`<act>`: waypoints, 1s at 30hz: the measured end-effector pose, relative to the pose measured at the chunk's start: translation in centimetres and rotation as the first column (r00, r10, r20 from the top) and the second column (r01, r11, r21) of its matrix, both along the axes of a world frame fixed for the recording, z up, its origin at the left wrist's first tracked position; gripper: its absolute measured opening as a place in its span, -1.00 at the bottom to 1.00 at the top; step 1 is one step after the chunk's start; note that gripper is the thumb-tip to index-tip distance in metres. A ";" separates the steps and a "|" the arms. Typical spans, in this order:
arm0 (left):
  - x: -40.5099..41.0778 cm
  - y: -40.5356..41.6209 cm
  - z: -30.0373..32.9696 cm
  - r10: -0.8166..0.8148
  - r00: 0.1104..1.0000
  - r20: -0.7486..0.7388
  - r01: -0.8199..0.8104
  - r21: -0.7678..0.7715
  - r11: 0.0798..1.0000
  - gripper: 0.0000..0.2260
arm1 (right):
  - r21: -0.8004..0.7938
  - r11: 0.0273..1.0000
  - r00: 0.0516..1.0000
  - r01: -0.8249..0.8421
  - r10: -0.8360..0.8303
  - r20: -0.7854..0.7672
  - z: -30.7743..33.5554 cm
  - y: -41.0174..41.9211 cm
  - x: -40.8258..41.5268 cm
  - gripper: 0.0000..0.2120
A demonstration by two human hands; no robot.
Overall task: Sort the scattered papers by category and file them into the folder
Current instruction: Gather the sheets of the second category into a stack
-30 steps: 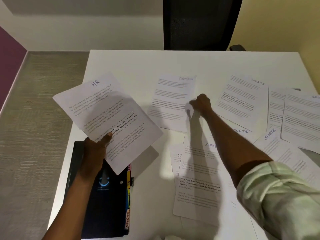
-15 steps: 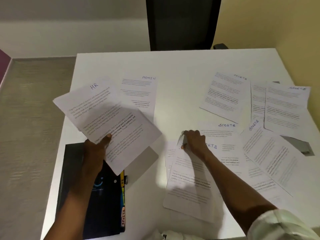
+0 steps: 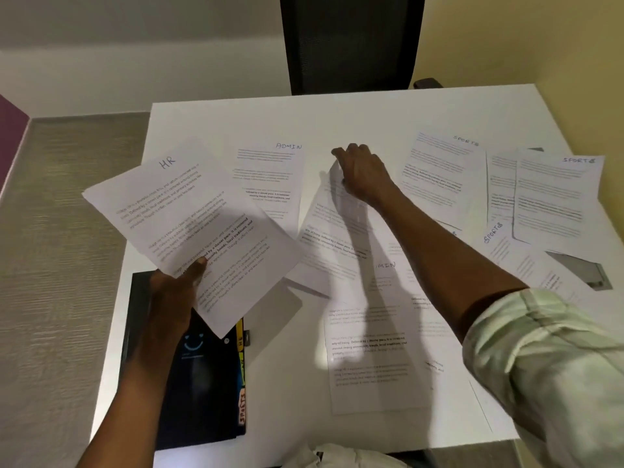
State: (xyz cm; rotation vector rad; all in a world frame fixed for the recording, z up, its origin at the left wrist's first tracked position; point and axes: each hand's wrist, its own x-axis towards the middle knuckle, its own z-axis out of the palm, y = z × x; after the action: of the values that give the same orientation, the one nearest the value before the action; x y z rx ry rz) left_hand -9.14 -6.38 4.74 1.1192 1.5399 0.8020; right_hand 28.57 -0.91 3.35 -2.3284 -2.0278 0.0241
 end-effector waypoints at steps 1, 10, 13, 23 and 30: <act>0.1 -0.3 0.4 0.000 1.000 0.007 0.000 0.008 1.000 -0.80 | 0.008 1.000 1.000 0.019 -0.019 0.019 -0.7 -0.5 -0.4 -0.49; 0.4 -1.3 0.7 -0.029 0.999 0.047 0.027 0.045 0.999 -0.83 | -0.296 0.910 0.935 0.289 -0.335 -0.116 -9.9 -13.2 -9.2 -0.44; 0.9 -1.0 0.1 -0.072 0.996 0.061 0.072 0.004 0.997 -0.79 | -0.434 0.879 0.937 0.198 -0.299 -0.180 -10.4 -11.6 -9.4 -0.19; 4.5 -0.8 -0.3 -0.036 0.999 0.035 0.039 -0.088 0.995 -0.79 | -0.399 0.747 0.754 0.531 -0.632 -0.179 -7.9 -18.7 -13.6 -0.38; 6.7 -0.5 0.1 -0.107 0.985 0.133 0.119 -0.087 0.989 -0.82 | -0.478 0.844 0.630 0.244 -0.512 -0.584 -7.3 -16.2 -12.5 -0.15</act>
State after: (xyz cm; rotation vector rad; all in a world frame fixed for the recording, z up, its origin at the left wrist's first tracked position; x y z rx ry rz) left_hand -2.41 -6.92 4.89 1.0552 1.3808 0.7033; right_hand 16.12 -17.08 -3.93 -2.3440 -1.1825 1.1606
